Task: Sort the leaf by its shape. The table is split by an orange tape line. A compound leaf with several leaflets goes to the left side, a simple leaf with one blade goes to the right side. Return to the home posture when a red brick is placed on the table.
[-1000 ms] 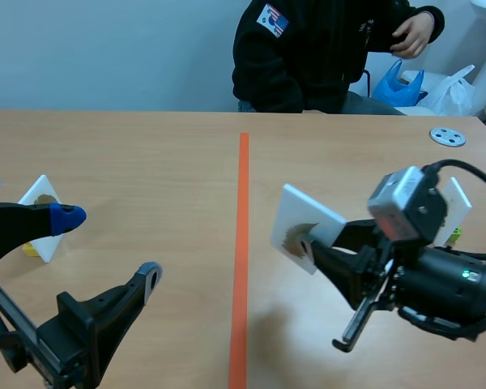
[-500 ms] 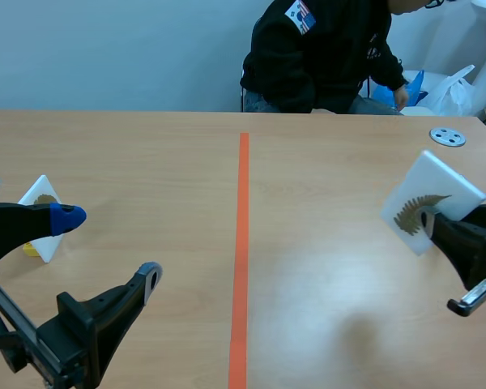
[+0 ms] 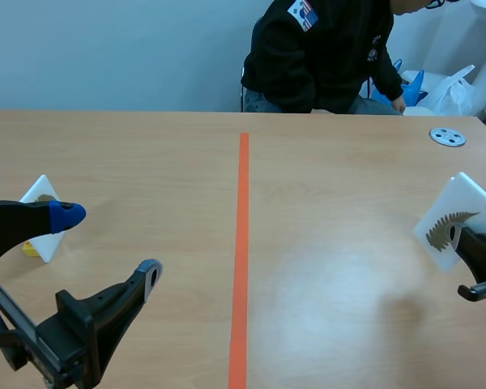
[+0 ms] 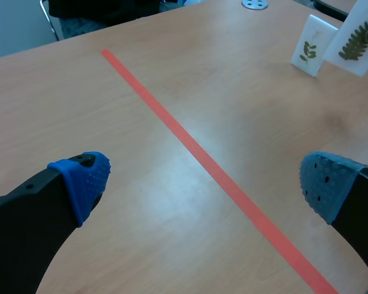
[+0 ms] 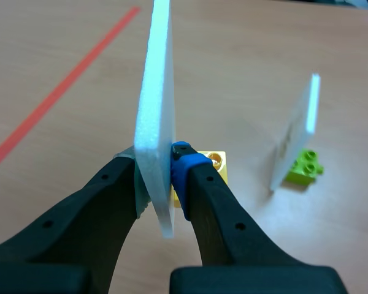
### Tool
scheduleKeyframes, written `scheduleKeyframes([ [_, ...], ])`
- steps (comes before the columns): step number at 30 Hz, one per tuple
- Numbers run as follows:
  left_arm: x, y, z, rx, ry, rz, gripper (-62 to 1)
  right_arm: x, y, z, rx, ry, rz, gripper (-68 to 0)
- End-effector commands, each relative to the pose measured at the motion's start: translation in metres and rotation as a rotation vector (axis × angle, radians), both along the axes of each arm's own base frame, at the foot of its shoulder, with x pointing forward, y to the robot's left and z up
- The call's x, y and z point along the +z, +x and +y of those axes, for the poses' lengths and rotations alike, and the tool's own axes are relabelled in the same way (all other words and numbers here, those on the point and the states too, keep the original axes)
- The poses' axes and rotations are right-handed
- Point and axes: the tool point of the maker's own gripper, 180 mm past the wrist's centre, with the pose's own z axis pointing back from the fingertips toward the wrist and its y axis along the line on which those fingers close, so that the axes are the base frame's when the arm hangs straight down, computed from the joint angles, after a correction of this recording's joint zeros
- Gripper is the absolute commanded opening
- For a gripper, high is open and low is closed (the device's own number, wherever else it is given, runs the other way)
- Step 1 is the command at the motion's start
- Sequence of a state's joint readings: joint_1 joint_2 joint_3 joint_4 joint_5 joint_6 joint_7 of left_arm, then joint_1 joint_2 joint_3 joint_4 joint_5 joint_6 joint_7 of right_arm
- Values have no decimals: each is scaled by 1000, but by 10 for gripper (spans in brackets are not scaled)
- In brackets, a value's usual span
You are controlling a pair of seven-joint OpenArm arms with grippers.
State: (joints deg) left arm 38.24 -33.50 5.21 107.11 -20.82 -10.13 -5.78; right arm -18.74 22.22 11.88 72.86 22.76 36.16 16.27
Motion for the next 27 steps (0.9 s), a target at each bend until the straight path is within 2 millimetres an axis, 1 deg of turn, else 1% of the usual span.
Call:
scheduleKeyframes([
  [1, 8, 3, 0, 2, -15, -25, 14, 11, 14, -10, -29, 4, -47, -660],
  [4, 8, 3, 0, 2, -15, -25, 14, 1, 22, -26, -87, 2, -27, -660],
  [11, 8, 3, 0, 2, -15, -25, 14, -13, 35, -46, -168, 15, -3, -660],
  [19, 8, 3, 0, 2, -15, -25, 14, -22, 37, -59, -229, -6, 24, -660],
  [24, 8, 3, 0, 2, -15, -25, 14, -32, 36, -58, -256, -20, 50, -660],
  [27, 8, 3, 0, 2, -15, -25, 14, -39, 35, -53, -254, -32, 69, -660],
])
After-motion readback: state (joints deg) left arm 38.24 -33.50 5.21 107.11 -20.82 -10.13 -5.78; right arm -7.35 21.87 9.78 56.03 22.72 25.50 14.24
